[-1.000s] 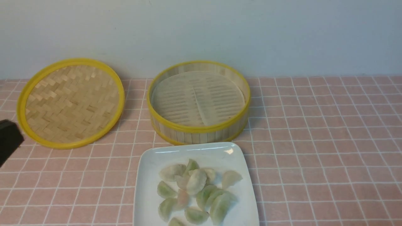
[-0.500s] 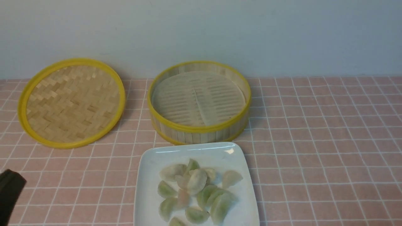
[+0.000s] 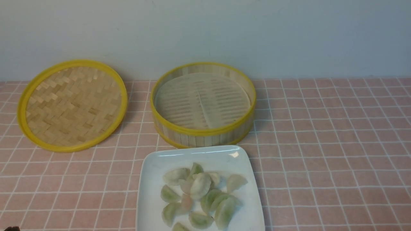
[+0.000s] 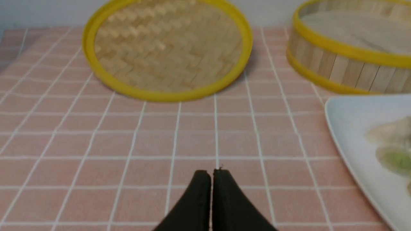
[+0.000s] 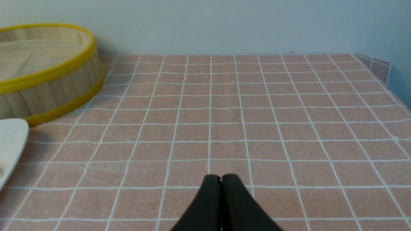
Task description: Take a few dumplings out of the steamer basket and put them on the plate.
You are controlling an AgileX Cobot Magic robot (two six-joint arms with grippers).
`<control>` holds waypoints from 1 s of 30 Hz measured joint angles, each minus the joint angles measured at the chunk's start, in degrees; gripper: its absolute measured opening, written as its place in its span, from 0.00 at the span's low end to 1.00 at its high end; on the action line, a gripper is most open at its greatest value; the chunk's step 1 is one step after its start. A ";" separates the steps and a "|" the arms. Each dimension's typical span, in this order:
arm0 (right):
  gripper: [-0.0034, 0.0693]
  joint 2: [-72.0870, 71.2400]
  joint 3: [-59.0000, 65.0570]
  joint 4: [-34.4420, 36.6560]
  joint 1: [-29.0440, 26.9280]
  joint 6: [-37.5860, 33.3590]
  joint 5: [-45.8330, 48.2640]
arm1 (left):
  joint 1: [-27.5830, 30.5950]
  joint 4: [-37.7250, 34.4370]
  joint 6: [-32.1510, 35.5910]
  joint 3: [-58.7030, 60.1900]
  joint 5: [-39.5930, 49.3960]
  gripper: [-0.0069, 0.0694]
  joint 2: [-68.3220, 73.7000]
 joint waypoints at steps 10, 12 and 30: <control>0.03 0.00 0.00 0.00 0.00 0.06 0.00 | 0.00 0.14 0.63 0.00 0.17 0.08 0.00; 0.03 0.00 0.00 0.00 0.00 0.06 0.00 | 0.00 0.10 0.63 0.00 0.23 0.08 0.00; 0.03 0.00 0.00 0.00 0.00 0.01 0.00 | 0.00 0.10 0.64 -0.05 0.44 0.08 0.00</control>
